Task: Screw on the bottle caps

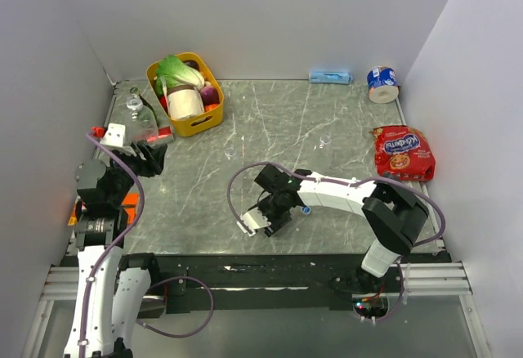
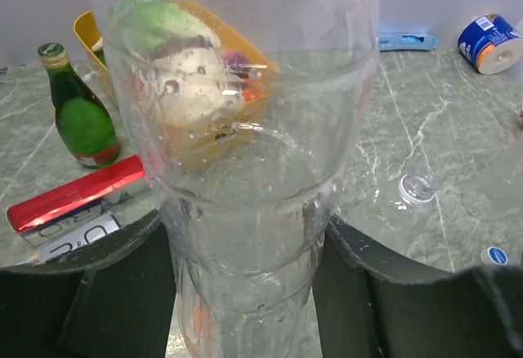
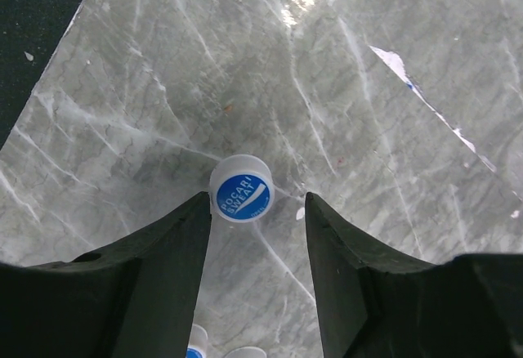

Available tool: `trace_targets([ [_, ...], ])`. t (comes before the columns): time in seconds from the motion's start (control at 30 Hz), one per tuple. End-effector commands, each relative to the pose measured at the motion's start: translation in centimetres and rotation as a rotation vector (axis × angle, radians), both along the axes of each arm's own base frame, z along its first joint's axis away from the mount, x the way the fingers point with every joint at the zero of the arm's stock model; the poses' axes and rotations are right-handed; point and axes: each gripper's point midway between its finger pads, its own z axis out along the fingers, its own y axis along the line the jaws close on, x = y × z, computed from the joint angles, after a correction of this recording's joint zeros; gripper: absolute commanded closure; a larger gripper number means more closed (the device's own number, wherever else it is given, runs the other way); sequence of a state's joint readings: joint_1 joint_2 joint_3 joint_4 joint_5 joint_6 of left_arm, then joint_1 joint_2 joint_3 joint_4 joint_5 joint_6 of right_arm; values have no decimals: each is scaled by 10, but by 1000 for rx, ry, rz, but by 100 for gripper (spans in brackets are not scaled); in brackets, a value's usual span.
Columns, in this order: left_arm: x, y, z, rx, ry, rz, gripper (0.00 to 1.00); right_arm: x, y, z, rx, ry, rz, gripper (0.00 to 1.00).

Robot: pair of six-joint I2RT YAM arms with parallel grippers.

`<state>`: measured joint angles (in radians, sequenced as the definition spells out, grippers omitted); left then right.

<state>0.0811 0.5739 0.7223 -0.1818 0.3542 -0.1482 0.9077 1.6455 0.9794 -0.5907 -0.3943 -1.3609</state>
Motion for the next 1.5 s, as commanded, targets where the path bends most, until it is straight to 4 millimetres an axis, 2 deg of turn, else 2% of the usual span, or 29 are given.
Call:
trace_targets([
  [0.0, 2, -2, 7, -19, -29, -12, 99, -5, 3, -1, 3, 18, 52, 44],
  [0.33, 4, -1, 0, -23, -17, -12, 99, -9, 1, -5, -10, 31, 57, 53],
  [0.6, 5, -2, -2, -23, -13, -21, 99, -11, 1, -7, -13, 44, 46, 50],
  [0.8, 4, -4, -5, -24, -9, -28, 99, -12, 0, -9, -24, 50, 34, 52],
  [0.9, 4, -4, -7, -23, -5, -30, 99, -12, -2, -11, -32, 55, 25, 55],
  [1.03, 4, -5, -8, -17, -8, -35, 99, -12, -1, -8, -26, 49, 8, 66],
  [1.07, 2, -10, -7, -10, -17, -70, 99, -12, -1, -7, -25, 48, -3, 68],
  [1.13, -4, -23, -1, 36, -52, -161, 99, -7, -1, 5, -6, 30, -38, 72],
  [1.17, -12, -39, 4, 57, -88, -273, 99, -5, -2, 13, 4, 30, -72, 73],
  [1.27, -30, -65, 7, 134, -156, -448, 99, -3, -8, 62, 76, 44, -155, 75],
  [1.3, -35, -73, 8, 190, -190, -510, 99, -1, -5, 95, 143, 17, -170, 75],
  [1.37, -41, -85, 12, 214, -215, -581, 99, -5, -17, 122, 159, 43, -241, 76],
  [1.4, -44, -97, 23, 220, -252, -642, 99, -3, -16, 154, 224, 19, -259, 76],
  [1.47, -47, -115, 39, 198, -292, -706, 99, -7, -27, 176, 232, 40, -330, 76],
])
